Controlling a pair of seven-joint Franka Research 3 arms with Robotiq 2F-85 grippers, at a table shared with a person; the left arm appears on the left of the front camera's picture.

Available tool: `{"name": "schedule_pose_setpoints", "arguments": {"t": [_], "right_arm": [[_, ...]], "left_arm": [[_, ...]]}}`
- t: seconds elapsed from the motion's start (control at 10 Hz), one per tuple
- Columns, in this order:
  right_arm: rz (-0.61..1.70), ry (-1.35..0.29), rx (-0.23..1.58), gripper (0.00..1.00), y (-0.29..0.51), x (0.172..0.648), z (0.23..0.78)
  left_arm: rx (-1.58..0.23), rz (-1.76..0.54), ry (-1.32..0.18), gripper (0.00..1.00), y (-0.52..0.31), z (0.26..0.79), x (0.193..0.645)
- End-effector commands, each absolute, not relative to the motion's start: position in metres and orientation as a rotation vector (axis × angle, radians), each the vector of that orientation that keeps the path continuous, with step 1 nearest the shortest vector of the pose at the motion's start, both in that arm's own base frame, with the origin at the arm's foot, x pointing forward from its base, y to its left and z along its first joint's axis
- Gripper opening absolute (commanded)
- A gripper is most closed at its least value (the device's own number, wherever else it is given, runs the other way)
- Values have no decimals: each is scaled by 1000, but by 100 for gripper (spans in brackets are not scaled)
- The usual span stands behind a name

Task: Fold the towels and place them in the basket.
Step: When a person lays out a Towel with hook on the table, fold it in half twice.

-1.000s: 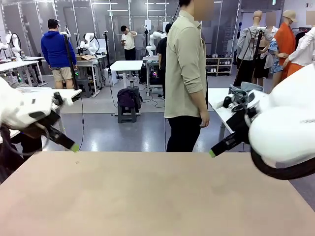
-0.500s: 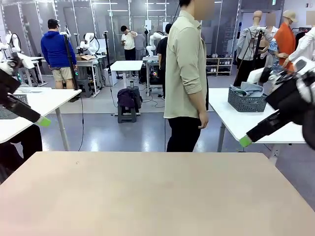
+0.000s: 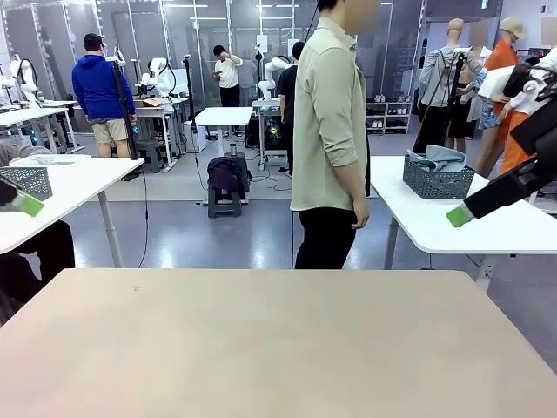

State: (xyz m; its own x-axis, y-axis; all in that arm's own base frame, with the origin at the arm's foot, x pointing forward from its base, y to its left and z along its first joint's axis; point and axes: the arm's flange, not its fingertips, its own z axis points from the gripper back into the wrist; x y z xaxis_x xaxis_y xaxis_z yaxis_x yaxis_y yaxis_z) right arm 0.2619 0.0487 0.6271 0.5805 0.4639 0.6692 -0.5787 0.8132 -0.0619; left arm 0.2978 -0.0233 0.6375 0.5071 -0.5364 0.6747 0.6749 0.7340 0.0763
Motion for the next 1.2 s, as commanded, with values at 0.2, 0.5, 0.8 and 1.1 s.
{"name": "schedule_pose_setpoints", "arguments": {"t": [0.2, 0.5, 0.8, 1.1], "right_arm": [[574, -699, 191, 100, 48, 268, 626], [603, -723, 171, 100, 49, 264, 628], [603, -723, 171, 100, 49, 264, 628], [602, -709, 196, 100, 36, 256, 661]], "left_arm": [[-221, -701, -709, 100, -14, 653, 288], [-195, -716, -753, 100, -14, 652, 287], [-195, -716, -753, 100, -14, 652, 287], [-201, -728, -734, 100, -3, 684, 286]]}}
